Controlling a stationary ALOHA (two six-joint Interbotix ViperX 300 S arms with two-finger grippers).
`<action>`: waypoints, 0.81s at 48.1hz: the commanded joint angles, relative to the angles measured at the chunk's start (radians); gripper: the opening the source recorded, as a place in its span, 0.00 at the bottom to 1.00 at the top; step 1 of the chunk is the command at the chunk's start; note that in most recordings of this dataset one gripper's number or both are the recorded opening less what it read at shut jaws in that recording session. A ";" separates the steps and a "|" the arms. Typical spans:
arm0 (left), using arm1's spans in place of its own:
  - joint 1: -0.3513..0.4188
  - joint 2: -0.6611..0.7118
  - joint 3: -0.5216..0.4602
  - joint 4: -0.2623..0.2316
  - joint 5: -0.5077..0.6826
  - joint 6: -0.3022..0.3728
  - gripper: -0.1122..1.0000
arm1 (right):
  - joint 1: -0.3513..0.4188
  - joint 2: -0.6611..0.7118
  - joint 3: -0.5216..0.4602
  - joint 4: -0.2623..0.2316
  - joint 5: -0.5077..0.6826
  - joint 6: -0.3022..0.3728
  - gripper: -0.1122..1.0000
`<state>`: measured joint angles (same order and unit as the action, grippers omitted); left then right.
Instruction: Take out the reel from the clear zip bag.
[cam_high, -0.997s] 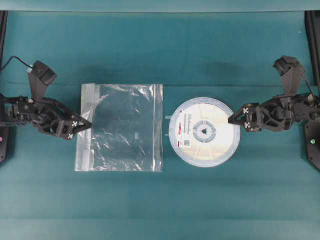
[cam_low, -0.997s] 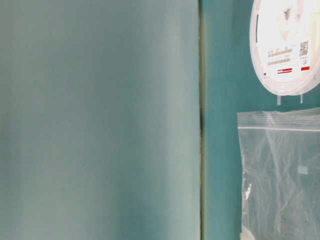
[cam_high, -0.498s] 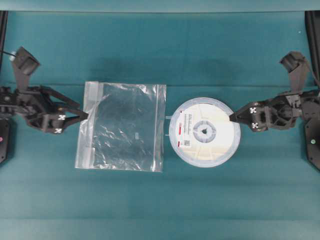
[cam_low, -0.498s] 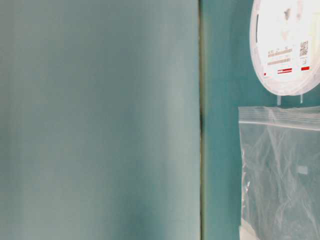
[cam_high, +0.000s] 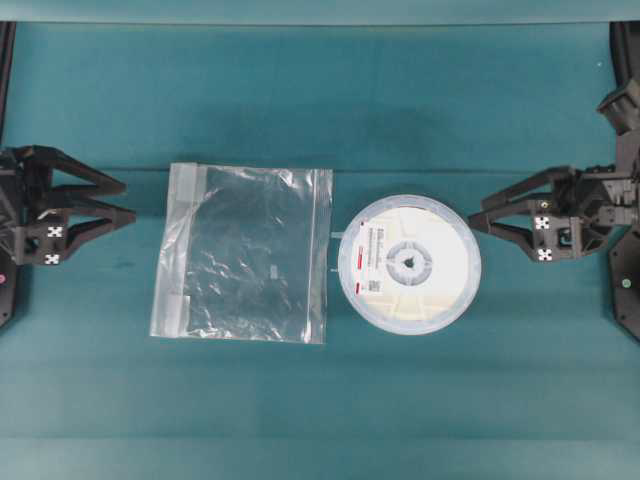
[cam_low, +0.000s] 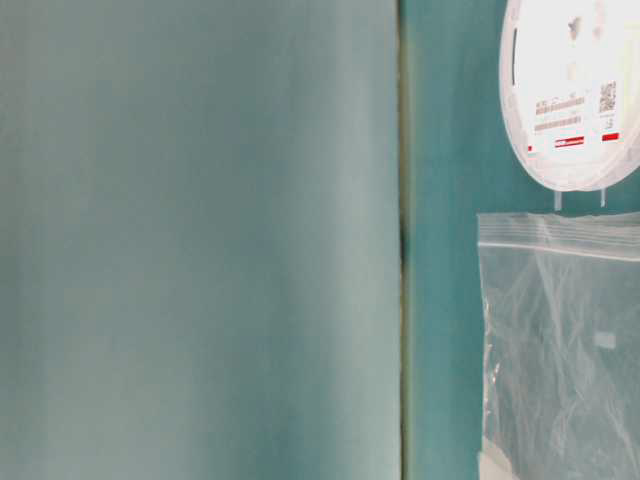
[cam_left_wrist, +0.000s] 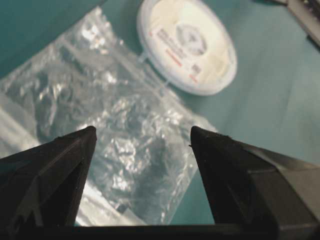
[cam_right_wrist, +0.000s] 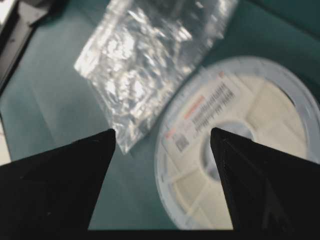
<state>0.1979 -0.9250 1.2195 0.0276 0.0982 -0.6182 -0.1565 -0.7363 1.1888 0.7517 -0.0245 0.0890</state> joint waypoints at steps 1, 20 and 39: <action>-0.011 -0.003 -0.018 0.003 -0.003 0.020 0.88 | 0.015 -0.002 -0.041 -0.002 -0.003 -0.075 0.94; -0.115 -0.025 -0.038 0.003 -0.014 0.189 0.88 | 0.091 -0.028 -0.089 -0.002 -0.003 -0.354 0.94; -0.115 -0.075 -0.057 0.003 -0.014 0.333 0.88 | 0.126 -0.143 -0.089 -0.002 -0.003 -0.509 0.94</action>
<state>0.0828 -1.0002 1.1888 0.0276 0.0936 -0.2915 -0.0337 -0.8667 1.1213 0.7517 -0.0230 -0.3942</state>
